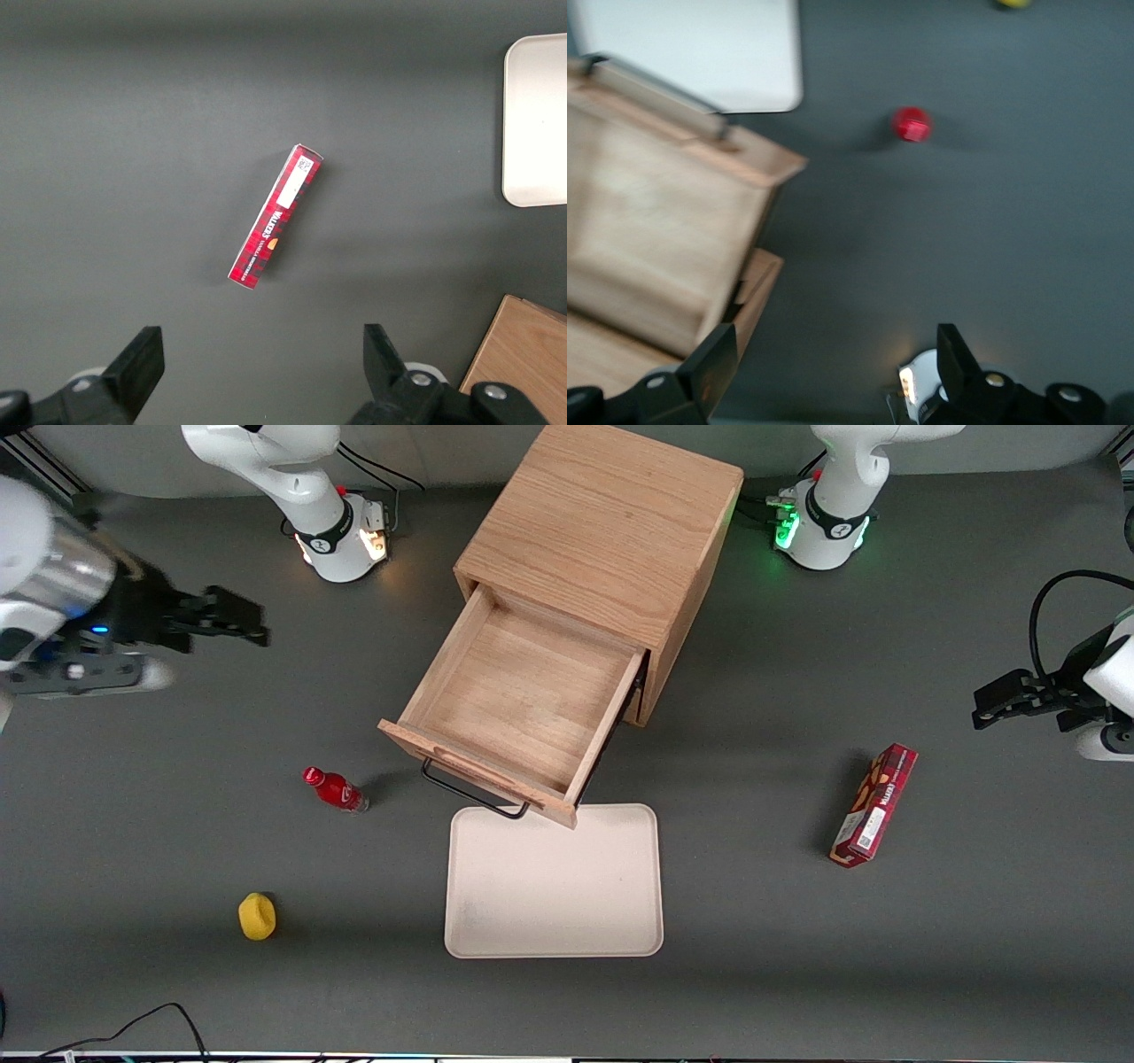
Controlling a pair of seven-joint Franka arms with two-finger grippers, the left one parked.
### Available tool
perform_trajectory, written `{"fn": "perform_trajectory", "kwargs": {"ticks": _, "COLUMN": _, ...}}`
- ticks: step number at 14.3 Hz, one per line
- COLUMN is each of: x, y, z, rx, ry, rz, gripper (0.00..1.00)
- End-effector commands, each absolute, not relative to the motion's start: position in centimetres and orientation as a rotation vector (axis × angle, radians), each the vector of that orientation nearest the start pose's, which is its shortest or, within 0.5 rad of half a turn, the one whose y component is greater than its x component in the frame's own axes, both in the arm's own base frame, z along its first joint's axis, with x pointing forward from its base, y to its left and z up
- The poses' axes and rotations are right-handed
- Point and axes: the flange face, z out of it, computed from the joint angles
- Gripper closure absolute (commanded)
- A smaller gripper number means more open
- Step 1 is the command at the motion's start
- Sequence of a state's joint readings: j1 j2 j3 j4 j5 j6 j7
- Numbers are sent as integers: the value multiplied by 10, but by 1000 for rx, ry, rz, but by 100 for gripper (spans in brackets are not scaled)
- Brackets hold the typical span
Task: Open upper drawer
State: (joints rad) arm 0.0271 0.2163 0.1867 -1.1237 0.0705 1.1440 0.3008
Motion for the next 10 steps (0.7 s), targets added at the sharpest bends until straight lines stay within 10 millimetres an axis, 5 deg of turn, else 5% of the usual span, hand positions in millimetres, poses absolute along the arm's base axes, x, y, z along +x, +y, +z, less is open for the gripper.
{"fn": "perform_trajectory", "kwargs": {"ticks": 1, "x": 500, "y": 87, "z": 657, "rx": -3124, "ry": 270, "rz": 251, "gripper": 0}}
{"fn": "perform_trajectory", "kwargs": {"ticks": 5, "x": 445, "y": 57, "z": 611, "rx": -3117, "ry": 279, "rz": 10, "gripper": 0}}
{"fn": "perform_trajectory", "kwargs": {"ticks": 7, "x": 452, "y": 31, "z": 615, "rx": -3136, "ry": 182, "rz": -26, "gripper": 0}}
{"fn": "perform_trajectory", "kwargs": {"ticks": 10, "x": 466, "y": 24, "z": 617, "rx": -3135, "ry": 180, "rz": -22, "gripper": 0}}
